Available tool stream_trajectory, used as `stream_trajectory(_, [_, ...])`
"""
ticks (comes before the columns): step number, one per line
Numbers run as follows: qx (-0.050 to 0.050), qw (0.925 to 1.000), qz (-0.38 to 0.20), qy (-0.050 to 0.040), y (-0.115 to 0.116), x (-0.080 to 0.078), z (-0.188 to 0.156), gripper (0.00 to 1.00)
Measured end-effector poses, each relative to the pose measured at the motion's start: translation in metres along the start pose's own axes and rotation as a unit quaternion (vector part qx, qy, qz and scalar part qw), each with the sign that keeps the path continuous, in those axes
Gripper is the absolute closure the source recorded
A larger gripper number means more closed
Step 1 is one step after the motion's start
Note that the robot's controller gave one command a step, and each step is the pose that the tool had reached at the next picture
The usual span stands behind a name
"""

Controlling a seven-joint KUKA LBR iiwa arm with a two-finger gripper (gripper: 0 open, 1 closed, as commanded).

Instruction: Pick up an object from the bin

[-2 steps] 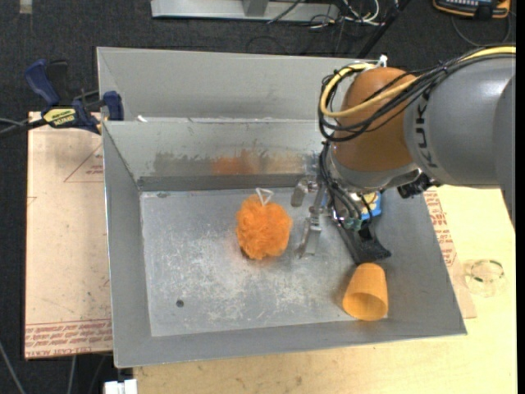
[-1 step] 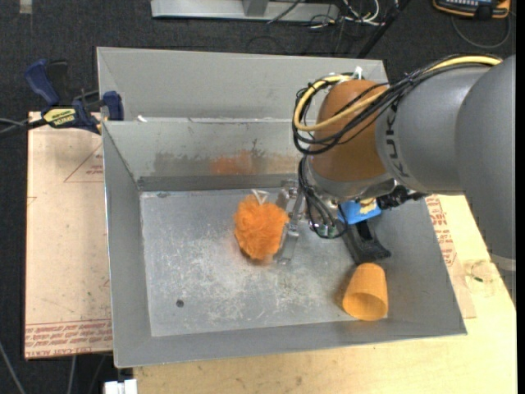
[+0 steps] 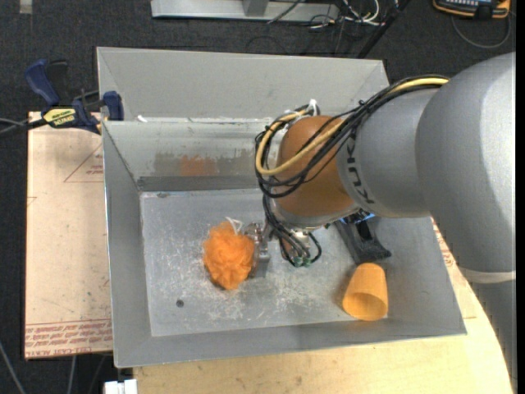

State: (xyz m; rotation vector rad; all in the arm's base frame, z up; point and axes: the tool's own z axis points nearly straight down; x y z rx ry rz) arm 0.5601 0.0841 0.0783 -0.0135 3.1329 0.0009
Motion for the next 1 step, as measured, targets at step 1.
stream_trajectory(1, [0.000, 1.0000, 0.000, -0.0001, -0.0005, -0.0001, 0.0000, 1.00])
